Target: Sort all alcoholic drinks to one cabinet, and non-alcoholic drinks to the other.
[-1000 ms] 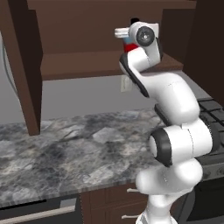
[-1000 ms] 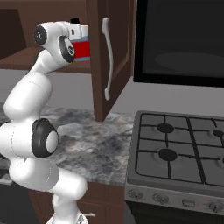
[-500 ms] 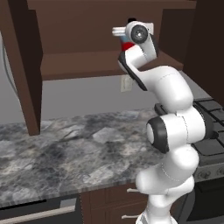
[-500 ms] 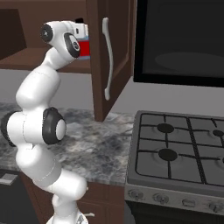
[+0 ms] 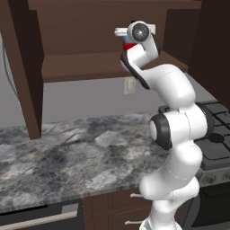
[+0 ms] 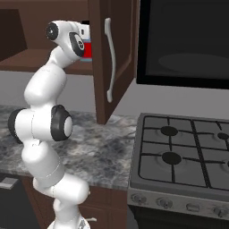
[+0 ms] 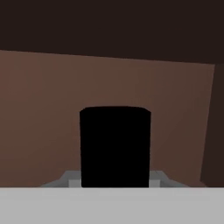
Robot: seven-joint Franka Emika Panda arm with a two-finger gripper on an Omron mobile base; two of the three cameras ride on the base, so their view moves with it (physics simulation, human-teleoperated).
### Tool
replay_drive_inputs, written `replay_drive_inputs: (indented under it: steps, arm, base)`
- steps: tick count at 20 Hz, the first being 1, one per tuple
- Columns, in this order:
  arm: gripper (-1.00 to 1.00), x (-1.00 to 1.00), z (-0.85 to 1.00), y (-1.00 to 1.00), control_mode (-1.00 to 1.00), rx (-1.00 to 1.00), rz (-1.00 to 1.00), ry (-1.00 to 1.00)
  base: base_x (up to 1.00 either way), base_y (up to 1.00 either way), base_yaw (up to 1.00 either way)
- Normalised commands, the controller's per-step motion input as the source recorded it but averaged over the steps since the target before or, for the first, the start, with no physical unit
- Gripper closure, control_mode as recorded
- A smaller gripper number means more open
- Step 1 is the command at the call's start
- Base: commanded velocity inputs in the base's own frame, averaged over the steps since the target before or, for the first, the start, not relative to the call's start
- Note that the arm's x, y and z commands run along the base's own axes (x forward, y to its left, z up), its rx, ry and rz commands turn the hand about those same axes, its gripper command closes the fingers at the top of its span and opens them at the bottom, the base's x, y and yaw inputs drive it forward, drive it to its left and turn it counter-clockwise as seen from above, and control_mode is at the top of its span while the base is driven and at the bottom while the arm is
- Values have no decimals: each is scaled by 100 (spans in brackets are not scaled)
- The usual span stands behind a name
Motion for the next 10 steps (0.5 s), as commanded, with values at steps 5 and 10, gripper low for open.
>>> replay_drive_inputs:
  steps: [5,10]
  arm:
    - [100,27,-32,-1,-100,0,-1,0]
    - [100,13,-34,0,-100,0,0,0]
  base:
    - [0,0,0]
    - [0,0,0]
